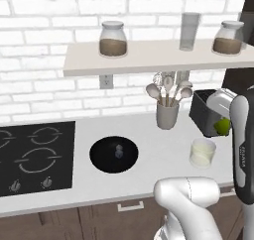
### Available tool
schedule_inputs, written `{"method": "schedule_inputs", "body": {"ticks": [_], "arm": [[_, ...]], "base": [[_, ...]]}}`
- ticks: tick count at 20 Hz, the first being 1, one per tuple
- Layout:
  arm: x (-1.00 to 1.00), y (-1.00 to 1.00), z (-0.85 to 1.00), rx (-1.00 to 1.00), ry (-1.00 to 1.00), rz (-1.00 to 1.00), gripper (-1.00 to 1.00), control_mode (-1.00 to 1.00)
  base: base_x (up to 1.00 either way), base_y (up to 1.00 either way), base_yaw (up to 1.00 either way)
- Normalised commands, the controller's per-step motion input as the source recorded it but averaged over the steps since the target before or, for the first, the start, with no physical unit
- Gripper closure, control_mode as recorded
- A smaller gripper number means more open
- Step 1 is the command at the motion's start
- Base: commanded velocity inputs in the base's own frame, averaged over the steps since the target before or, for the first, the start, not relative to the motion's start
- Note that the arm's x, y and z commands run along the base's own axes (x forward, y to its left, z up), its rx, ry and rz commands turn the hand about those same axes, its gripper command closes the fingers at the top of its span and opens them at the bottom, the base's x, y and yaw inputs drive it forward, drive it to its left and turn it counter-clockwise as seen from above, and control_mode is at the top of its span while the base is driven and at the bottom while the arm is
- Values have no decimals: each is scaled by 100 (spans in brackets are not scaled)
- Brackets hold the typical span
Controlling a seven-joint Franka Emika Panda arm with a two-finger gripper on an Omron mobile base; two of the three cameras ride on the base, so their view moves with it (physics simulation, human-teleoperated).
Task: Grab a lemon wedge from the fridge and one ice cube from the ice bowl, and put them in the glass of lemonade.
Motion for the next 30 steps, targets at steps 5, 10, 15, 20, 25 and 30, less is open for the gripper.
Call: {"method": "schedule_inputs", "body": {"ticks": [5,10,15,20,25,30], "arm": [[66,-24,-46,0,20,-11,100,-100],[84,-22,-49,2,30,-12,100,-100],[23,-35,-55,14,16,-10,100,-100],[27,-13,-57,11,12,-8,100,-100],[47,0,-35,1,11,-8,100,-100],[19,-18,-45,0,10,-4,100,-100]], "base": [[9,-2,-2],[0,0,0],[0,0,0],[0,0,0],[0,0,0],[0,0,0]]}}
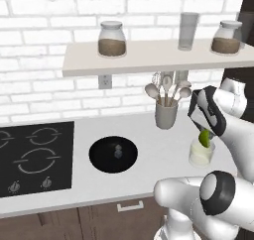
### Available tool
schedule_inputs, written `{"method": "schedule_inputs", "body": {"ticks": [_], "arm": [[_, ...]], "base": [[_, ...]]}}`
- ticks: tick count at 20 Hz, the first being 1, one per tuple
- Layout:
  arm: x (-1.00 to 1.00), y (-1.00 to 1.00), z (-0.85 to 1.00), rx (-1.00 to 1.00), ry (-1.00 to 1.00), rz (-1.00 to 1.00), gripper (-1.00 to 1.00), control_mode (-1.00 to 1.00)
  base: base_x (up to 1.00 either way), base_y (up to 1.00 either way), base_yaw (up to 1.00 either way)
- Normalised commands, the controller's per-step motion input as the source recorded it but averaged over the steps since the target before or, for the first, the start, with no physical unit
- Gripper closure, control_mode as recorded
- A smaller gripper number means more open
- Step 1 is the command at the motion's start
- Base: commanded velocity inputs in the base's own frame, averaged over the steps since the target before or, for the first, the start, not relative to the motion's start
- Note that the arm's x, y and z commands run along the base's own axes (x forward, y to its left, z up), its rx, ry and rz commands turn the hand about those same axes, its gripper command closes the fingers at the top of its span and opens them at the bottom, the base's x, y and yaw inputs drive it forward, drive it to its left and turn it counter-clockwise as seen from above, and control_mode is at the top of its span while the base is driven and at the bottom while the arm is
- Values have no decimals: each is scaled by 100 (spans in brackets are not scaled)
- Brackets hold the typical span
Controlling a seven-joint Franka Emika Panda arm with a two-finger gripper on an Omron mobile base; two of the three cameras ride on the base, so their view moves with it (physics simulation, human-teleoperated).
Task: Grab a lemon wedge from the fridge and one ice cube from the ice bowl, and put them in the glass of lemonade.
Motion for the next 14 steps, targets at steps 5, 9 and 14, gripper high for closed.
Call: {"method": "schedule_inputs", "body": {"ticks": [5,9,14], "arm": [[10,-28,-34,0,5,-1,100,-100],[26,-22,-25,0,1,-1,100,-100],[24,-10,-17,0,0,-1,100,-100]], "base": [[0,0,0],[0,0,0],[0,0,0]]}}
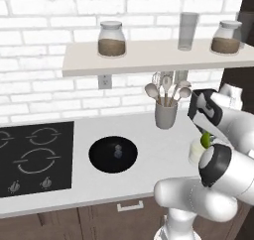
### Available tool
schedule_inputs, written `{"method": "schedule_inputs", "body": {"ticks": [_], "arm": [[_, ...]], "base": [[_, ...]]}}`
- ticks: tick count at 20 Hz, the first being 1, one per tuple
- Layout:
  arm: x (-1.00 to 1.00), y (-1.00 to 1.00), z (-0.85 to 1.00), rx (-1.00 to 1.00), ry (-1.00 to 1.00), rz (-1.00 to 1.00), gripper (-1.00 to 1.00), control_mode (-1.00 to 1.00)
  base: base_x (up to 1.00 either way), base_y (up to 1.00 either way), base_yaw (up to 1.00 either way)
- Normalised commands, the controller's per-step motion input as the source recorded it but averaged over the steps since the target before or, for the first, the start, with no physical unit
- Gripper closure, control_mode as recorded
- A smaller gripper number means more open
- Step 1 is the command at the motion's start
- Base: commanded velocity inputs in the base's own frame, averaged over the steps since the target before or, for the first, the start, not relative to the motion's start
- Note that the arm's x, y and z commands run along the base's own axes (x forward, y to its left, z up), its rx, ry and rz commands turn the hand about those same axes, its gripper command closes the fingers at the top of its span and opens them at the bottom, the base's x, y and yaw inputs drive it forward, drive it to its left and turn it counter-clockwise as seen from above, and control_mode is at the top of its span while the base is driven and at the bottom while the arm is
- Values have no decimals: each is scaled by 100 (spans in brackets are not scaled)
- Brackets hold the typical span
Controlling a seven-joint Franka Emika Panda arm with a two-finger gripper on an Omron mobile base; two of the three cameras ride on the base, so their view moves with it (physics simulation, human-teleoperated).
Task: Grab a lemon wedge from the fridge and one ice cube from the ice bowl, and put them in the glass of lemonade.
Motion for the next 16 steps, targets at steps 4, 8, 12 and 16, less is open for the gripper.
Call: {"method": "schedule_inputs", "body": {"ticks": [4,8,12,16], "arm": [[14,0,-11,0,0,0,100,-100],[0,0,0,0,0,0,100,-100],[20,0,-2,0,0,0,100,-100],[27,0,-2,0,0,0,-100,-100]], "base": [[0,0,0],[0,0,0],[0,0,0],[0,0,0]]}}
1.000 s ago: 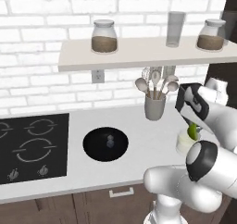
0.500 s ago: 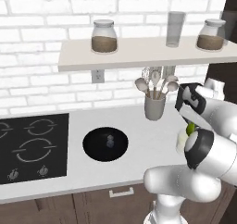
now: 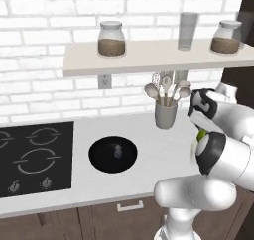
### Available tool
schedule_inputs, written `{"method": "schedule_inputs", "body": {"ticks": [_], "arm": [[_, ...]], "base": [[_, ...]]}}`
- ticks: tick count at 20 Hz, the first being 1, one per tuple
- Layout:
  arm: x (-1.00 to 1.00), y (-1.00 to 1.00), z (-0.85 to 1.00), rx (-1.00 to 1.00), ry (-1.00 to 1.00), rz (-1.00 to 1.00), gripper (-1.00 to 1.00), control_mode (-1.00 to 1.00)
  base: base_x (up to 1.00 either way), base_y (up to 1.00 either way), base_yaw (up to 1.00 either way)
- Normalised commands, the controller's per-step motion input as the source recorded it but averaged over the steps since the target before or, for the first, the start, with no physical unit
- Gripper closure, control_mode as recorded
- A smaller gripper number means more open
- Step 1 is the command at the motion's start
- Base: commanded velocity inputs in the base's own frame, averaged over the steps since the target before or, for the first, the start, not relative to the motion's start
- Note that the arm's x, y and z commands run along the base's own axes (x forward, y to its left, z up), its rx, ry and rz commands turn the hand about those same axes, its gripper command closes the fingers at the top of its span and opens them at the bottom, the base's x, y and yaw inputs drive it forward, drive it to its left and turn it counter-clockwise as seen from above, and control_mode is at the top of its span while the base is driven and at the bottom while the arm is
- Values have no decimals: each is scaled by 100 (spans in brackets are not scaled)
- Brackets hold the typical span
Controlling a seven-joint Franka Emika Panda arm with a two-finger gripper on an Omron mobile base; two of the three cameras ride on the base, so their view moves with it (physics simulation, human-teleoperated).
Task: Grab a lemon wedge from the fridge and one ice cube from the ice bowl, and put them in the glass of lemonade.
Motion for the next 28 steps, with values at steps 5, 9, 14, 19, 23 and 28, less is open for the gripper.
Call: {"method": "schedule_inputs", "body": {"ticks": [5,9,14,19,23,28], "arm": [[6,0,4,0,0,0,-100,-100],[-3,4,31,0,-6,0,-100,-100],[-22,60,30,-4,-16,1,-100,-100],[-26,100,1,-17,-25,16,-100,-100],[-13,100,2,-15,-26,20,-100,-100],[0,100,0,-15,-28,16,-100,-100]], "base": [[0,0,0],[0,0,0],[0,0,0],[0,0,0],[0,0,0],[0,0,0]]}}
